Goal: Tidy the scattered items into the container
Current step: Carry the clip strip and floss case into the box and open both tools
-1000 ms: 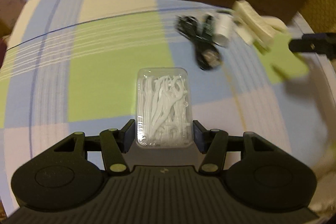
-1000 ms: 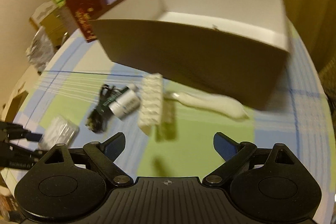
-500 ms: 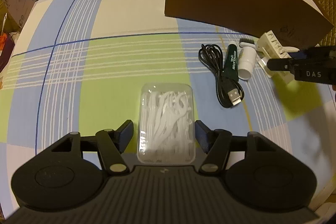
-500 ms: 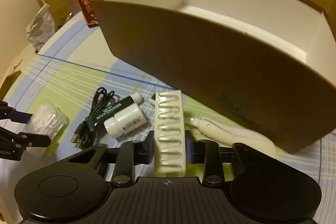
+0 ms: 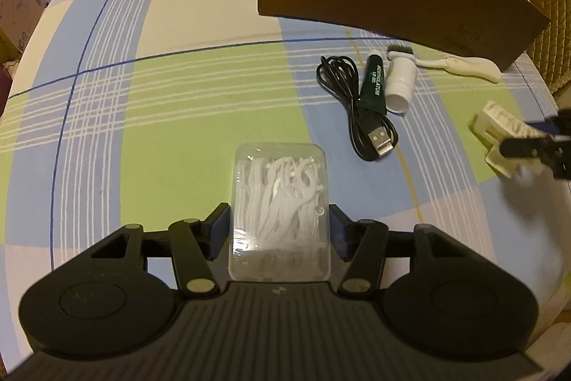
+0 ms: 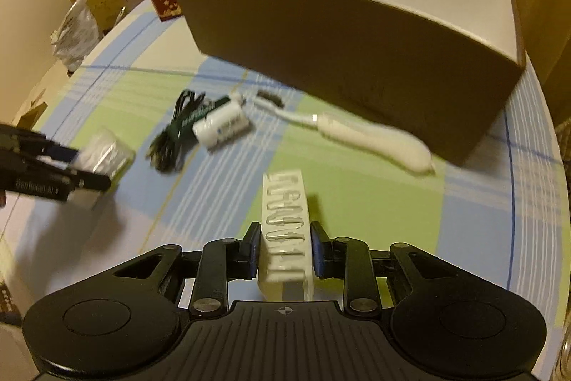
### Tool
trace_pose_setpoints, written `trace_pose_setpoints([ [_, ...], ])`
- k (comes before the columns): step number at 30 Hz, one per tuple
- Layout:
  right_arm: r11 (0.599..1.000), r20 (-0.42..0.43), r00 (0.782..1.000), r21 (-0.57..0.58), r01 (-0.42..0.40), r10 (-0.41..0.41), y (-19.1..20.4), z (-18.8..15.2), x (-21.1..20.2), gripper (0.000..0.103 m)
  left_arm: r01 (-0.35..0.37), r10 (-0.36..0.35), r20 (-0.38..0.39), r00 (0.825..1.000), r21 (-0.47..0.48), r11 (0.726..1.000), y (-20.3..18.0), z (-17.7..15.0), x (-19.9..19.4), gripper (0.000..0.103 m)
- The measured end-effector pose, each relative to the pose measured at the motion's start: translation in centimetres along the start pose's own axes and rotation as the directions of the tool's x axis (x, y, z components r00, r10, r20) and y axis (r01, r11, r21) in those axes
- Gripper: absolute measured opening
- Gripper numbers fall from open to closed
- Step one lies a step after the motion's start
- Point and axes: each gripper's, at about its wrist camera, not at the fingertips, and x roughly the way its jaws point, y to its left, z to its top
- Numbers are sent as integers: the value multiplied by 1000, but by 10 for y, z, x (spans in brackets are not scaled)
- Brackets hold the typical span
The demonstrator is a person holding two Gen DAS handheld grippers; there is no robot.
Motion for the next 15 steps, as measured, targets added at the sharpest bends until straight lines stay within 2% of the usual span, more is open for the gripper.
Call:
trace_pose_setpoints([
  [1,1000,-2,1000,5,-2,2,-1,-2,-1,32,-2,2,-2,1000,-4,1000,0,1,1,54],
  [3,1000,7,1000,8,8,-8,1,-3,-1,58,-12,12,-11,1000,-12,1000,0,3,4,59],
  [4,1000,26,999,1,26,-26,3,-2,-1,81,-17,17,-15,1000,-10,1000,0,5,6,59],
  [8,999,43,998,-13,40,-39,7,4,2,82,-19,19,-13,1000,4,1000,-4,10,9,60],
  [15,996,18,998,-53,67,-67,11,8,13,82,-37,37,-14,999,11,999,-7,13,12,60],
])
